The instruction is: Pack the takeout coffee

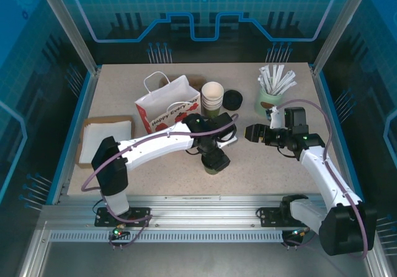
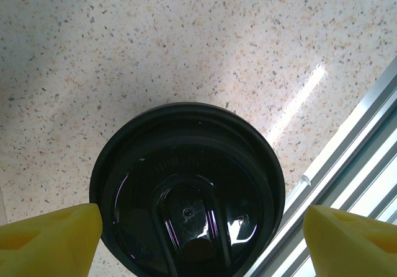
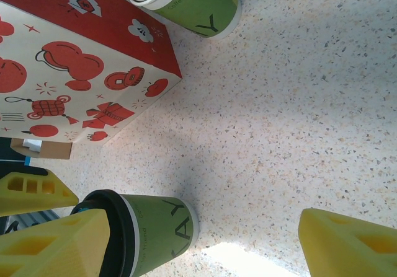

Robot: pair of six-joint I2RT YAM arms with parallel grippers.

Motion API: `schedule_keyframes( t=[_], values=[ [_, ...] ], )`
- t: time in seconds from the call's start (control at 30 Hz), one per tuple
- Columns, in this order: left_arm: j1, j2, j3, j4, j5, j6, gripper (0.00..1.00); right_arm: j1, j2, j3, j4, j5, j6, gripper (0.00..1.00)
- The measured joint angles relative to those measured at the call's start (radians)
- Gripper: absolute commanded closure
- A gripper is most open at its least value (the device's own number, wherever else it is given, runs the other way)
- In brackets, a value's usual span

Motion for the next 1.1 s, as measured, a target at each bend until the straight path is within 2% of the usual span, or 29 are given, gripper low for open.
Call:
schedule_keyframes(
  t=[0.43, 0.97, 1.1],
  values=[
    [0.000, 0.059, 0.080, -0.081, -0.007, 0.046, 0.14, -0.004, 0.000, -0.013, 0.000, -0.004, -0.003, 0.19],
    [0.000, 0.083, 0.100, -0.122, -0.019, 0.076, 0.12, -0.004, 0.000, -0.021, 0.001, -0.008, -0.006, 0.20],
    [0.000, 0.106, 0.104, -0.127, -0.018, 0.078, 0.15, -0.004, 0.000, -0.021, 0.001, -0.008, -0.006, 0.20]
  ],
)
